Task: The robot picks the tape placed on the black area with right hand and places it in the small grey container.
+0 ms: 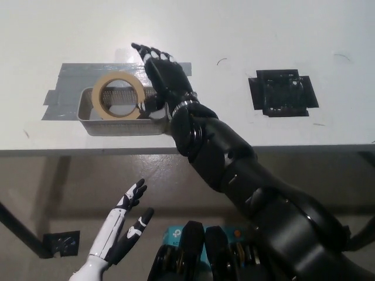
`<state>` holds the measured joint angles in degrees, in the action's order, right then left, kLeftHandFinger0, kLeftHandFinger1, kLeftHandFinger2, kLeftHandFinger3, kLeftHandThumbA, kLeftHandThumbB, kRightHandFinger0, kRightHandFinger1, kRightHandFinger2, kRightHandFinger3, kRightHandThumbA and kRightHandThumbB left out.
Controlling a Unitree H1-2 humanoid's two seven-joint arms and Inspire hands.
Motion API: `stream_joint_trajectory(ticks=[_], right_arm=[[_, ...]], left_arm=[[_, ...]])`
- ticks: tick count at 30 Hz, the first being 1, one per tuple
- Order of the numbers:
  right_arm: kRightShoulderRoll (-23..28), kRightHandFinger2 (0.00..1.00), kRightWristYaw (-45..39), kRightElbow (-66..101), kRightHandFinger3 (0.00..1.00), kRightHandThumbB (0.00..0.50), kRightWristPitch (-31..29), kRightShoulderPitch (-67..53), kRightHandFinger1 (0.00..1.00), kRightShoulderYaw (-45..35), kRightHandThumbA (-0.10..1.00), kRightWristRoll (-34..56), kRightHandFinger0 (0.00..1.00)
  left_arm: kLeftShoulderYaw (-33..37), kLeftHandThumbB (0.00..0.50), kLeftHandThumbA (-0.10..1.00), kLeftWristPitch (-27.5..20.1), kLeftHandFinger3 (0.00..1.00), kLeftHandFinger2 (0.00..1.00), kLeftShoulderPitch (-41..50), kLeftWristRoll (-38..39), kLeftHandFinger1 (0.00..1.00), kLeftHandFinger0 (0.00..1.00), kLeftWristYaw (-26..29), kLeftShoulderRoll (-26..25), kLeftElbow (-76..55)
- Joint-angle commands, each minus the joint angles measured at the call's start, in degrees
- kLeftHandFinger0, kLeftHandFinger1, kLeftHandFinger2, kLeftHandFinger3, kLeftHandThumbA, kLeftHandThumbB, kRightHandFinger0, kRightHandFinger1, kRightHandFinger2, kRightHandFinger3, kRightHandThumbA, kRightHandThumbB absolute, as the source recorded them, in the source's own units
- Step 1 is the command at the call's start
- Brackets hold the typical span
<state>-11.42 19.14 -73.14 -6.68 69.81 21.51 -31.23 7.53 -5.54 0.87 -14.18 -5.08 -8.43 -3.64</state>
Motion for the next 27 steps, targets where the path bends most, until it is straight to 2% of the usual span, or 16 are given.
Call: stream_joint_trajectory(ticks=[1,5,7,11,12,16,18,20,21,26,27], right_arm=[[2.8,1.0,-3.1,13.3,1.0,0.458,-2.3,2.1,1.0,-1.8,1.0,2.6,1.0],[7.0,1.0,-8.1,28.3,1.0,0.466,-1.1,1.3,1.0,-5.2,1.0,6.0,1.0],[9.0,1.0,-11.5,39.4,1.0,0.437,0.0,-1.3,1.0,-7.9,1.0,9.9,1.0],[15.4,1.0,-19.2,64.7,1.0,0.4,7.1,-10.5,1.0,-8.9,1.0,12.5,1.0],[15.5,1.0,-19.4,65.2,1.0,0.399,7.4,-10.4,1.0,-8.9,1.0,12.6,1.0],[23.1,1.0,-24.4,83.6,1.0,0.408,11.1,-21.4,1.0,-9.4,1.0,15.6,1.0],[25.9,1.0,-24.2,89.9,1.0,0.408,10.8,-27.2,1.0,-10.5,1.0,17.1,1.0],[26.9,1.0,-21.9,93.3,1.0,0.385,9.2,-32.9,1.0,-12.0,1.0,18.1,1.0],[27.0,1.0,-20.8,93.8,1.0,0.363,8.0,-34.8,1.0,-12.6,1.0,18.8,1.0],[26.0,1.0,-15.7,97.6,1.0,0.336,5.6,-48.2,1.0,-15.6,1.0,24.9,1.0],[26.1,1.0,-15.4,97.5,1.0,0.305,4.5,-50.2,1.0,-15.6,1.0,26.0,1.0]], left_arm=[[0.3,0.176,0.91,-1.1,1.0,1.0,0.5,0.0,1.0,1.0,-0.4,-0.7,-2.1],[0.2,0.165,0.91,-1.6,1.0,1.0,-2.0,-0.3,1.0,1.0,-0.1,-0.6,-0.8],[-0.1,0.161,0.91,-1.2,1.0,1.0,-1.8,-0.4,1.0,1.0,0.3,-0.3,-1.0],[-0.7,0.17,0.92,-1.2,1.0,1.0,-2.3,-0.2,1.0,1.0,0.8,-0.4,-0.6],[-0.9,0.171,0.93,-1.3,1.0,1.0,-2.6,0.0,1.0,1.0,0.8,-0.4,-0.5],[-1.9,0.158,0.93,-1.5,1.0,1.0,-4.6,0.7,1.0,1.0,1.1,-0.9,0.6],[-2.4,0.157,0.95,-1.8,1.0,1.0,-6.2,0.6,1.0,1.0,1.6,-1.0,1.6],[-2.7,0.141,0.96,-1.9,1.0,1.0,-7.1,0.8,1.0,1.0,1.8,-1.1,2.3],[-2.8,0.137,0.97,-2.2,1.0,1.0,-7.4,1.0,1.0,1.0,1.9,-1.0,2.8],[-2.9,0.144,1.0,-1.4,1.0,1.0,-6.8,1.2,1.0,1.0,1.8,-0.8,3.7],[-2.9,0.144,1.0,-1.0,1.0,1.0,-6.7,1.2,1.0,1.0,1.8,-0.7,3.6]])
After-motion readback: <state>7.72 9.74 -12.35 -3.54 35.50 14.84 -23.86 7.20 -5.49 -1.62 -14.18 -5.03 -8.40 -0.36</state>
